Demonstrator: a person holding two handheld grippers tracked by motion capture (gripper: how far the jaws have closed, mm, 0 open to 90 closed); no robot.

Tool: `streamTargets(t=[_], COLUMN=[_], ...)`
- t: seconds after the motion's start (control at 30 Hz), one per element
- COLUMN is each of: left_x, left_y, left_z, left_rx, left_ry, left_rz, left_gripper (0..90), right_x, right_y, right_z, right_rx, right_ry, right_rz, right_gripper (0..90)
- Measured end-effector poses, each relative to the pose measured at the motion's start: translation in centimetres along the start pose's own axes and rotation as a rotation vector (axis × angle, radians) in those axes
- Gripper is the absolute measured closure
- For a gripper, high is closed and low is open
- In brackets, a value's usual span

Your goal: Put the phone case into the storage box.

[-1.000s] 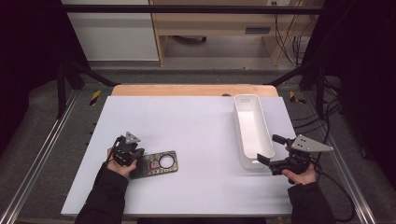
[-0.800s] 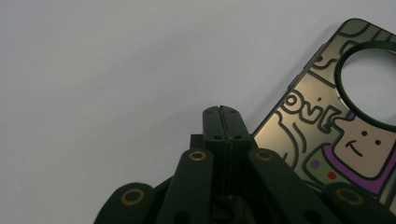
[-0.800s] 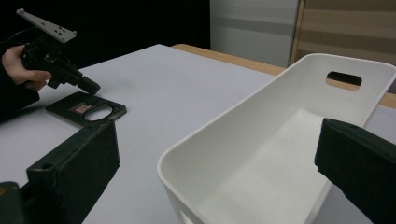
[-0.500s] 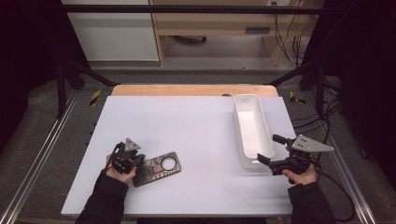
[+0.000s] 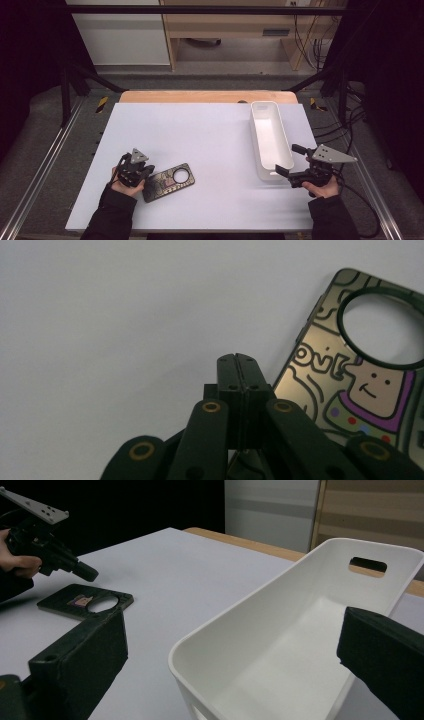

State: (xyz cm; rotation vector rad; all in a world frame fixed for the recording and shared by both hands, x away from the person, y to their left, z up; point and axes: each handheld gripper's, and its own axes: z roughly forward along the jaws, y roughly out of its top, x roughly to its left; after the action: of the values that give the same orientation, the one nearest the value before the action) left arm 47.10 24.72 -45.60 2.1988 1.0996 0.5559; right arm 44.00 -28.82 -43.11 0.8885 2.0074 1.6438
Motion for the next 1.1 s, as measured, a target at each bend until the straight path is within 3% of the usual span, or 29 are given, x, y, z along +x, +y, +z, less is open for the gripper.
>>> streamTargets(t=[0.13, 0.27, 0.47, 0.5, 0.6, 0.67, 0.93, 1.1], left_x=[0.2, 0.1, -0.2, -0.2, -0.1, -0.1, -0.3, -0.8], left_y=[0.4, 1.2, 2.3, 2.4, 3.0, 3.4, 4.4, 5.3], left_z=[-0.8, -2.0, -3.2, -3.4, -4.1, -4.5, -5.5, -5.3], left_rx=[-0.045, -0.112, -0.191, -0.206, -0.242, -0.252, -0.285, -0.275], left_ry=[-0.016, -0.045, -0.094, -0.105, -0.139, -0.159, -0.171, -0.177], left_rz=[-0.011, 0.004, 0.010, 0.009, 0.009, 0.020, 0.044, 0.069], left_gripper=[83.6, 74.4, 55.0, 47.7, 41.7, 33.7, 25.7, 13.5], right_x=[0.0, 0.0, 0.0, 0.0, 0.0, -0.1, -0.1, -0.1], right_y=[0.0, 0.0, 0.0, 0.0, 0.0, 0.0, 0.0, 0.0], right_z=[0.0, 0.0, 0.0, 0.0, 0.0, -0.1, -0.1, -0.1], right_rx=[0.000, -0.001, 0.000, 0.001, 0.001, -0.002, -0.004, -0.004], right_ry=[-0.001, -0.001, -0.001, -0.002, -0.002, -0.003, -0.001, -0.001], right_rz=[0.000, 0.000, 0.000, 0.000, -0.001, 0.001, -0.002, -0.002], right_gripper=[0.4, 0.4, 0.4, 0.3, 0.3, 0.3, 0.3, 0.3])
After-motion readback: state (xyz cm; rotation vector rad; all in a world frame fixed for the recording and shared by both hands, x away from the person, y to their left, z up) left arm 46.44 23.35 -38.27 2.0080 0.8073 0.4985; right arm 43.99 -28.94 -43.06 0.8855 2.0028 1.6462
